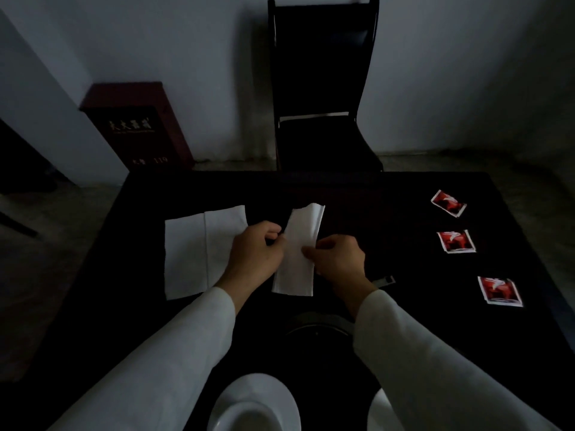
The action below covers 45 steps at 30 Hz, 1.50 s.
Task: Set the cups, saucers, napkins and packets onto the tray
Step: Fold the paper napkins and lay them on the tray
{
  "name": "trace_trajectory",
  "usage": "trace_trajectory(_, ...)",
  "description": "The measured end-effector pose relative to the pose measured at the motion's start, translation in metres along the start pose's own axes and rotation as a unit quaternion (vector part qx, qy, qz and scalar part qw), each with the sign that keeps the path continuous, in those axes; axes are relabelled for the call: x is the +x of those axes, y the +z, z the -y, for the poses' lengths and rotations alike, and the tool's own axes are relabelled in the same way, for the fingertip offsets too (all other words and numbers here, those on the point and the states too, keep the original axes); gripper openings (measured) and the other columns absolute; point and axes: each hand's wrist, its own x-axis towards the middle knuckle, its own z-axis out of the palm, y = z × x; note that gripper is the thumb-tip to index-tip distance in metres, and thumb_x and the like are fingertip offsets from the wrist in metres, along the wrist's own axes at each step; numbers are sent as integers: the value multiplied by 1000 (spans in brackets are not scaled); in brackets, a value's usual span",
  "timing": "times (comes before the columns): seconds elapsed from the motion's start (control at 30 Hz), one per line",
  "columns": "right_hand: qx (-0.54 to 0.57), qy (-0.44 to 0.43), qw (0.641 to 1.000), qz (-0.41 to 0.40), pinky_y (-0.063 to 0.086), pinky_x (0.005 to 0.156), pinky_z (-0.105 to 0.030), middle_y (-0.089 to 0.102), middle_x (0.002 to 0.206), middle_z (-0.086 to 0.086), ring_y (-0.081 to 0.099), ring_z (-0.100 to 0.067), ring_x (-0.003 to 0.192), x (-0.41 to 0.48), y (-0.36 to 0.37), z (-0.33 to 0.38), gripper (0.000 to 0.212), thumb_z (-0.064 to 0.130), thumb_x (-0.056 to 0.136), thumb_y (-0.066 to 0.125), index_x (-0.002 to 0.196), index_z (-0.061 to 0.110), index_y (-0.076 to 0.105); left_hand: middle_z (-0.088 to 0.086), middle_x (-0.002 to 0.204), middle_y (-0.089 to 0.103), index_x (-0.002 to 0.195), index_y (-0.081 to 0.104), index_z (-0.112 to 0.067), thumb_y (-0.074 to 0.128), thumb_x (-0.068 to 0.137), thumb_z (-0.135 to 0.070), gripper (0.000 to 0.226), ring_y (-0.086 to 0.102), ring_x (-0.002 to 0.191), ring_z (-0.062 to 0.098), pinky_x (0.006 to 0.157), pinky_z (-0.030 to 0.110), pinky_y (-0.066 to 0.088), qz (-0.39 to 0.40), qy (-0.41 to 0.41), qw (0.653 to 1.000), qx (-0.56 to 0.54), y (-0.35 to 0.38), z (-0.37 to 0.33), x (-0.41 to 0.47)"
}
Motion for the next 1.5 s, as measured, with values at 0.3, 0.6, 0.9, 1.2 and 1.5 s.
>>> trace_trajectory(0.3, -18, -141, 988, 58, 47, 60, -6, 73, 72, 23, 68, 9, 73, -64, -104, 50, 11, 43, 77, 84, 72, 38, 76, -24, 93, 61, 114, 70, -30, 65, 91, -42, 26, 55, 88, -7, 71, 10, 38, 5, 21, 997, -69, -33, -77, -33)
trace_trajectory(0.6, -120, -304, 935, 136, 53, 69, -14, 77, 95, 1, 71, -4, 80, -152, -270, 143, 16, 29, 97, 66, 100, 21, 79, -11, 131, 59, 132, 59, -38, 82, 66, -56, 72, 56, 121, 8, 99, 28, 49, 89, 58, 963, -249, -80, -191, -113)
trace_trajectory(0.9, -149, -404, 900, 62, 56, 74, -38, 77, 87, -9, 64, -9, 72, -239, -388, 202, 23, 32, 97, 66, 89, 15, 78, 13, 103, 76, 107, 75, -7, 70, 90, -13, 18, 70, 94, 22, 84, 31, 55, 71, 103, 921, -368, -122, -316, -200)
trace_trajectory(1.2, 8, -402, 912, 75, 57, 83, -51, 75, 99, -20, 69, -41, 96, -298, -429, 190, 20, 21, 92, 70, 100, 4, 77, 10, 79, 70, 88, 73, 3, 71, 91, -23, 27, 63, 73, 21, 67, 31, 49, -38, 161, 903, -397, -154, -357, -251)
trace_trajectory(1.5, 355, -244, 877, 211, 60, 69, -26, 77, 93, -9, 73, -17, 82, -322, -364, 135, 34, 13, 77, 76, 108, 2, 73, -9, 67, 70, 77, 72, -11, 71, 92, -32, 25, 64, 64, 3, 56, 18, 51, -133, 164, 907, -364, -158, -290, -284)
